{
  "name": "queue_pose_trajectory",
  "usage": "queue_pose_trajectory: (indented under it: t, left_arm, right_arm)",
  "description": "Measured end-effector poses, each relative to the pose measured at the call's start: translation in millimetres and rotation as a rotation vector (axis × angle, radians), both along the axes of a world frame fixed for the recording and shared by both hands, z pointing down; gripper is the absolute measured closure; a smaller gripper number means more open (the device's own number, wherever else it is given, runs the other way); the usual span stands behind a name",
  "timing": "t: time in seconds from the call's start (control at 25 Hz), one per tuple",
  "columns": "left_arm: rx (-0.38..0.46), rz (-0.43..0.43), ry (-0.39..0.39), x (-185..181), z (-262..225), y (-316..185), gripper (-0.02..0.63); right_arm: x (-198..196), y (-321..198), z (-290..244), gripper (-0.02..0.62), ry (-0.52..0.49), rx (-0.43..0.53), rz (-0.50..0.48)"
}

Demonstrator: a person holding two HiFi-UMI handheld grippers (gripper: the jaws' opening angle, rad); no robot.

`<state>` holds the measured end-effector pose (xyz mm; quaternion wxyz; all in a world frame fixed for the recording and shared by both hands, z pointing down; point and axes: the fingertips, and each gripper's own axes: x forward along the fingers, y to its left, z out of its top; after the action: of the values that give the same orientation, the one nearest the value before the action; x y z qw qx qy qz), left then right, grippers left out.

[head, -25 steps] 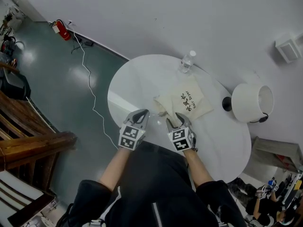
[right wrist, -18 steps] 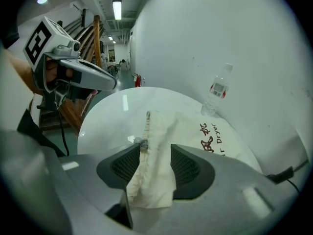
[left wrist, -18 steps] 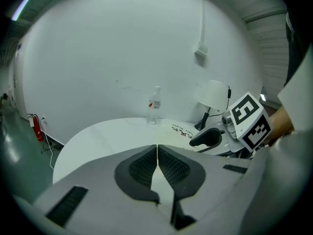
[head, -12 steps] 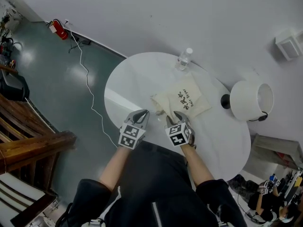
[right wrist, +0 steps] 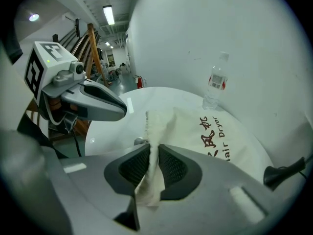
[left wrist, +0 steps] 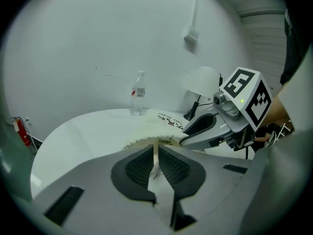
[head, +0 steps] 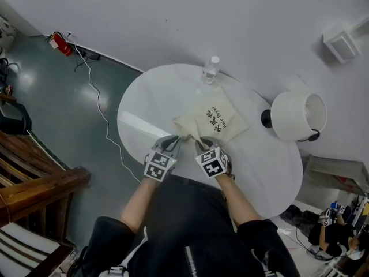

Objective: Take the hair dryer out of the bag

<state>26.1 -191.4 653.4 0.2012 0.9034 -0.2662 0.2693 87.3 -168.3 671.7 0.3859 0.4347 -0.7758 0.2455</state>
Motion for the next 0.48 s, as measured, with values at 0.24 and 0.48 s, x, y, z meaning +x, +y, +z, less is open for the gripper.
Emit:
queue_pose_trajectory:
  t: [0.24, 0.48]
  left_arm:
    - [-0.027, 0.056, -0.021, 16, 10, 1, 0.530]
    - [-0.042, 0.116, -0.066, 31, 23, 4, 0.480]
  right_arm:
    - [6, -1, -10, 0.545, -0.103, -0.025, 0.055]
    - [6, -3, -15, 0.546, -0.132, -0.028, 0.036]
